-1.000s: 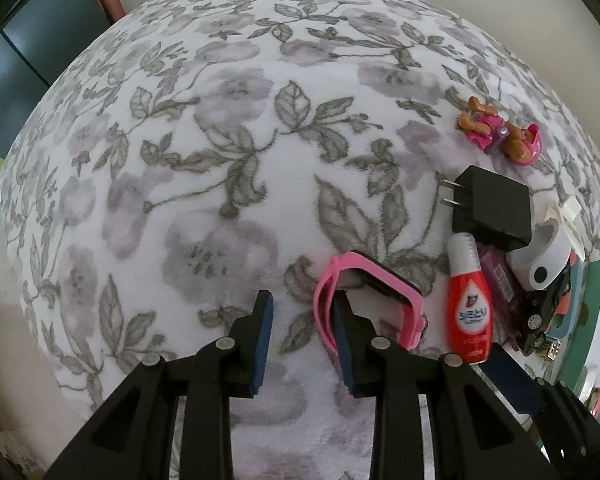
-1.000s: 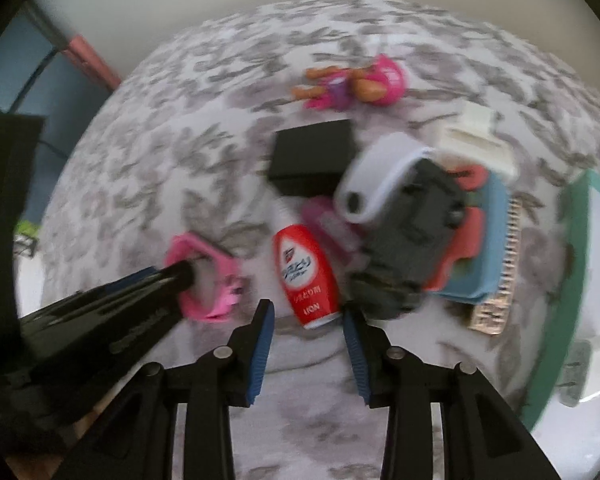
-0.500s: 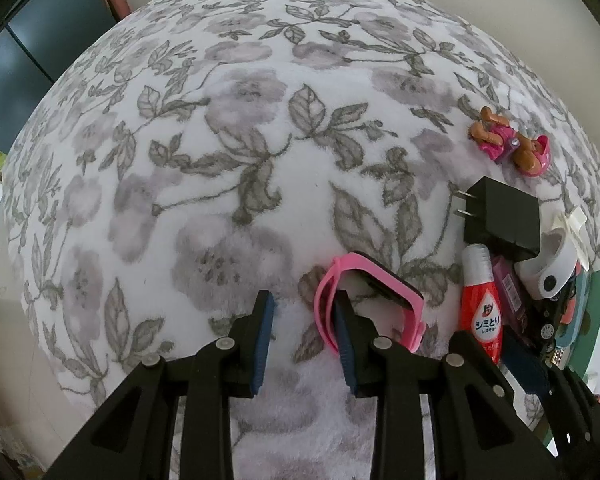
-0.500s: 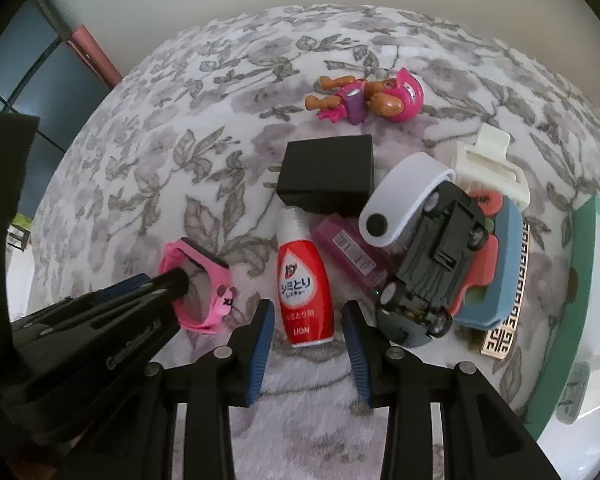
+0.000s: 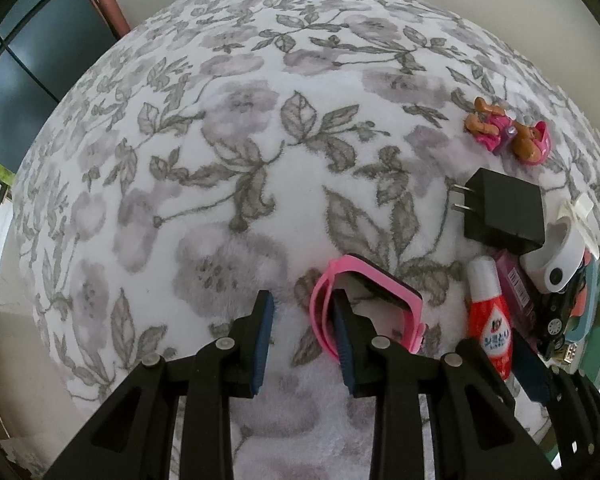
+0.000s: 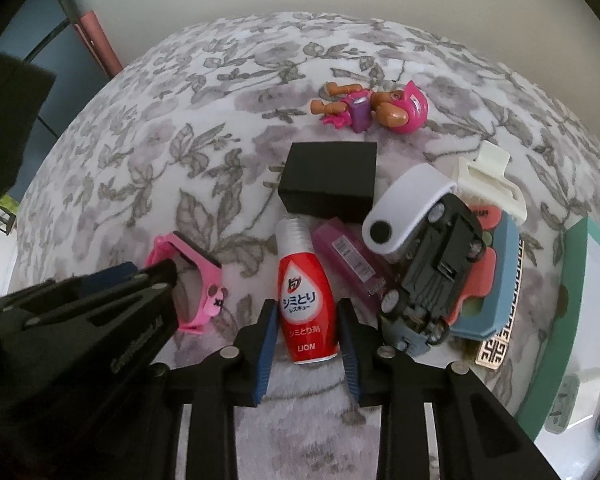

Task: Organize rigid objects
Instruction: 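Grasp the pink watch band with the left gripper while the right grasps the red bottle, then lift and carry the pink band and red bottle over the tray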

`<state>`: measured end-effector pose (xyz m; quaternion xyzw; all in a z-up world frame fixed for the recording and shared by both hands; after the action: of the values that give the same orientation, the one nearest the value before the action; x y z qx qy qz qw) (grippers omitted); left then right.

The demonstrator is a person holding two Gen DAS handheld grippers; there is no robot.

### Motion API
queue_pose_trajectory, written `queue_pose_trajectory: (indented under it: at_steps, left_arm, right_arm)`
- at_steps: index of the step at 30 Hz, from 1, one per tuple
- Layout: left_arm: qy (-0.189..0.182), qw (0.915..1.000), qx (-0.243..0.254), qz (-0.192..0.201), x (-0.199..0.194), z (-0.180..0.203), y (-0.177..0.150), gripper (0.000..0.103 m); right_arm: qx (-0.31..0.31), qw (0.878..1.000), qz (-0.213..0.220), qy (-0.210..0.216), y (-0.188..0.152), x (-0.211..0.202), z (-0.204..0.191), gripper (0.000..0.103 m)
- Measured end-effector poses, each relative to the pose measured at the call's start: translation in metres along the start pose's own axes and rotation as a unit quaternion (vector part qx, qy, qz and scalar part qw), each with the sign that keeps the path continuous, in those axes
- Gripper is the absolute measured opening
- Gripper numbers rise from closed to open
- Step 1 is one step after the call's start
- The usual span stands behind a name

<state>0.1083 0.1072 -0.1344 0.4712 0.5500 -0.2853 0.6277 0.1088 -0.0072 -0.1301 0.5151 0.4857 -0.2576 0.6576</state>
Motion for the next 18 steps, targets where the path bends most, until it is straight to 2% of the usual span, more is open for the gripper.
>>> queue_pose_trajectory:
  at_steps: [3, 6, 10, 18]
  left_arm:
    - [-0.009, 0.9999, 0.011, 0.0, -0.002, 0.007, -0.005, 0.018]
    - [-0.013, 0.9998, 0.016, 0.004, -0.003, 0.012, -0.011, 0.013]
    - [-0.018, 0.9996, 0.021, 0.006, -0.009, 0.019, -0.024, 0.012]
    - [-0.058, 0.9983, 0.009, -0.009, -0.026, 0.023, -0.048, 0.009]
  right_arm:
    - [0.006, 1.0, -0.004, 0.002, -0.007, -0.004, 0.001, 0.031]
    - [0.018, 1.0, -0.01, 0.006, -0.017, -0.009, 0.003, 0.031]
    - [0.049, 0.998, -0.018, 0.019, -0.03, -0.017, 0.008, 0.031]
    - [0.092, 0.995, -0.025, 0.031, -0.055, -0.036, 0.022, 0.031]
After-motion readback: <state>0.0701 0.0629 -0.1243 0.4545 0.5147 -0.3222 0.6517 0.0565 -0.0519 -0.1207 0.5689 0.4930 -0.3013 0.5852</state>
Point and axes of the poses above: each gripper's, at about its wrist camera, not at the fingertips, and x roughly the way its jaws point, z to its right, y to its top, the point moved 6 cm from there along x, roughly the way its jaws point, and after that the axes turned 11 degrees about -x, right-handed, at the moved point
